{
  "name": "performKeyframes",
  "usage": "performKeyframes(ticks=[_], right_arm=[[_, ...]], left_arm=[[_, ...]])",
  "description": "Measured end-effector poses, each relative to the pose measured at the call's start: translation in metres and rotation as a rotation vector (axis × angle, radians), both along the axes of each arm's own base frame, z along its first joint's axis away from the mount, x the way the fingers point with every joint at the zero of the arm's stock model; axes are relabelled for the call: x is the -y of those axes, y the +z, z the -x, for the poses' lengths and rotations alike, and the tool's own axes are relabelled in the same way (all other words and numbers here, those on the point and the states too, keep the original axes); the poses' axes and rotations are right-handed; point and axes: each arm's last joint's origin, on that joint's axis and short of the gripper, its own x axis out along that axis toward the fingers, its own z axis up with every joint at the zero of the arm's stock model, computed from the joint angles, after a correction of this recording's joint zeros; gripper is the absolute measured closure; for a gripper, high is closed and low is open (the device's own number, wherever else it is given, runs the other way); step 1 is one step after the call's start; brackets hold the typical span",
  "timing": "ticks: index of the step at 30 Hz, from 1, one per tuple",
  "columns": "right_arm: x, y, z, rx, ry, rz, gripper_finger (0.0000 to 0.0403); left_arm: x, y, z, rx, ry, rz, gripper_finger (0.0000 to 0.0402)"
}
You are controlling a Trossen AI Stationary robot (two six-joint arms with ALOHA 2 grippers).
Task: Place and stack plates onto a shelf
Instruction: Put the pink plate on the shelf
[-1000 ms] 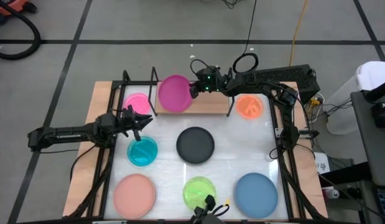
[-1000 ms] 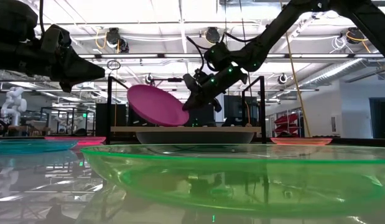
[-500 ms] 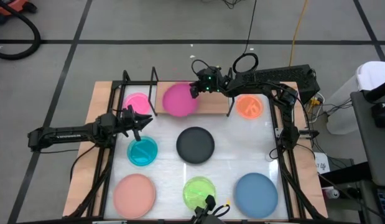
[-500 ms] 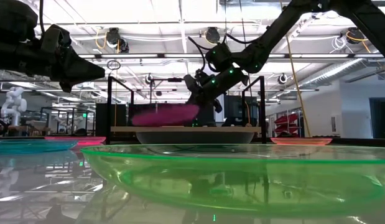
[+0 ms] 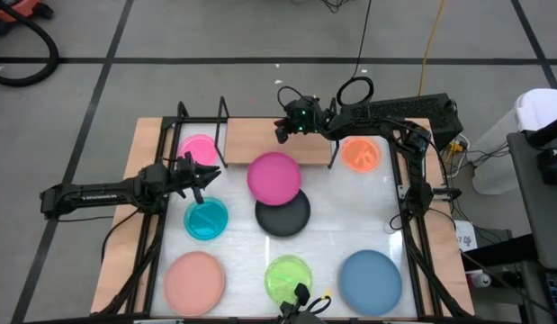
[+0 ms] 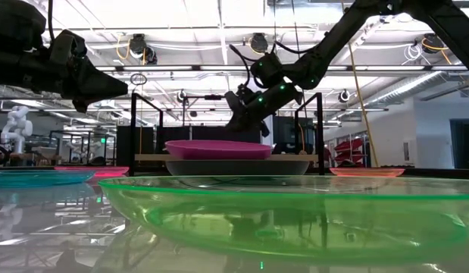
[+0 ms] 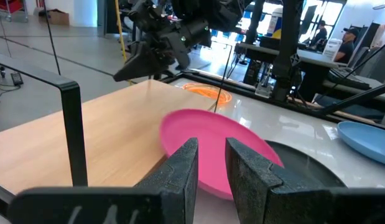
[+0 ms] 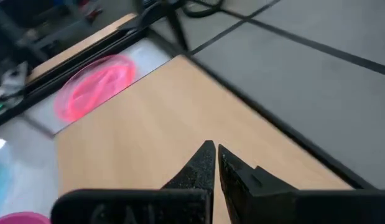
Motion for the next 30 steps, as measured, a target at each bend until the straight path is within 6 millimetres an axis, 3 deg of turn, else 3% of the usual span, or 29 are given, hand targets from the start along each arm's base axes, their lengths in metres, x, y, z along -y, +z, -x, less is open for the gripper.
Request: performKeyframes(ticks=[7, 14, 21, 26, 30], right_arm=[[-0.016, 0.005, -0.006, -0.011, 0.156, 0.038, 0.0377], [-0.050, 0.040, -0.005, -0.071, 0.311, 0.190, 0.0312], [-0.132, 0.084, -0.005, -0.151, 0.579, 0.438, 0.0280], [-0.209, 0.079, -0.002, -0.367, 0.786, 0.635, 0.0271], [-0.253, 0.068, 0.003, -0.512, 0.826, 0.735, 0.0262]], left_arm=[[0.000, 0.000, 0.000, 0.000, 0.000, 0.000, 0.0317], [0.000, 0.000, 0.000, 0.000, 0.000, 0.000, 0.0317], [0.000, 0.000, 0.000, 0.000, 0.000, 0.000, 0.0317], [0.000, 0.000, 0.000, 0.000, 0.001, 0.000, 0.0317], [0.000, 0.000, 0.000, 0.000, 0.000, 0.000, 0.0317]])
